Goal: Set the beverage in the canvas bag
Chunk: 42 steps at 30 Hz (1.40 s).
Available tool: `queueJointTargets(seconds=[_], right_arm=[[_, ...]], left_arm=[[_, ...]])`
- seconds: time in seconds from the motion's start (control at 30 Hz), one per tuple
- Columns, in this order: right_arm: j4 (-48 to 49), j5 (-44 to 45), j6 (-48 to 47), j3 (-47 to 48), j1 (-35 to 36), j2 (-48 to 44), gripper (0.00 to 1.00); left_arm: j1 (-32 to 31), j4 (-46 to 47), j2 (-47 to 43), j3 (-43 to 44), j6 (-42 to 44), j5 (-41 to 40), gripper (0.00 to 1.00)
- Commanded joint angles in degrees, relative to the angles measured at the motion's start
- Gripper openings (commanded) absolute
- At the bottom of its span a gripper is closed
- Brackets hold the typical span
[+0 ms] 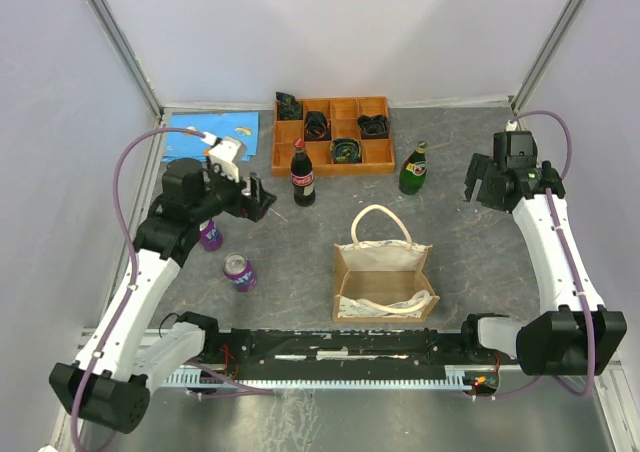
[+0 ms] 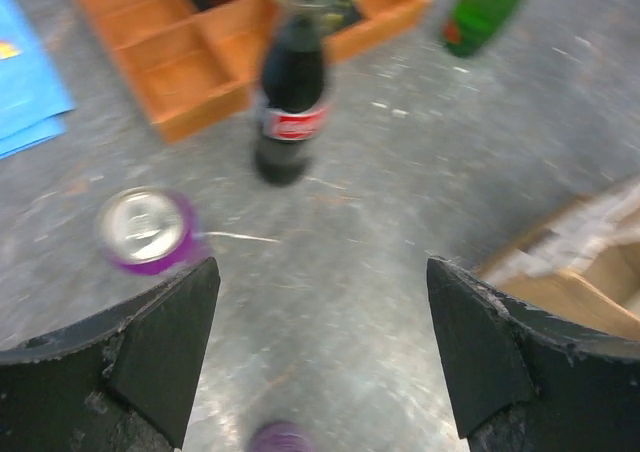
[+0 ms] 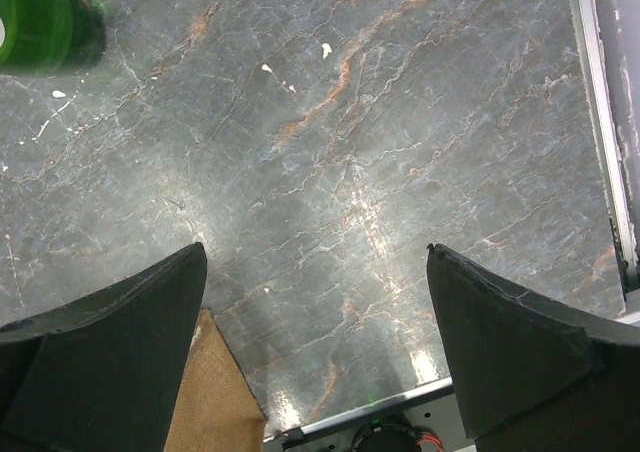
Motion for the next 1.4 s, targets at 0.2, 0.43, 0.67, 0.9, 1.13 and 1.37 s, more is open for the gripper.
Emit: queueJointTargets(seconds=[0.2,0.43,0.67,0.9,1.13,1.37], right_arm=[[-2.21,0.21,-1.24,2.26,-0.37,-1.86,0.99],[-4.81,-0.82,1.31,1.27,-0.3,-5.27,0.99],[-7.75,0.42,1.06,-0.85,-0.27,-9.75,0.99],[-11.06,1.36,0.36,-0.95,-0.25,-11.92,0.99],[-11.8,2.16,-0.64,-1.9,-0.25,-12.8,0.99],[-12.25,1.03,-1.81,-0.63,-0.31,-13.22,0.99]], left_arm=[[-15.22,-5.03,6.53,6.81,-4.75,10.51,0.91],[-26.1,-1.18,11.26,5.25,-11.63,10.91,0.91],[-34.34,2.46,14.91,2.61,-16.25,6.32,0.91],[-38.52,4.47,20.88,3.64,-22.1,-1.36,0.91],[-41.75,3.25,25.86,5.05,-24.27,-6.93,0.91],[-43.01,1.6,29.4,10.19,-19.87,-9.62,0.25]])
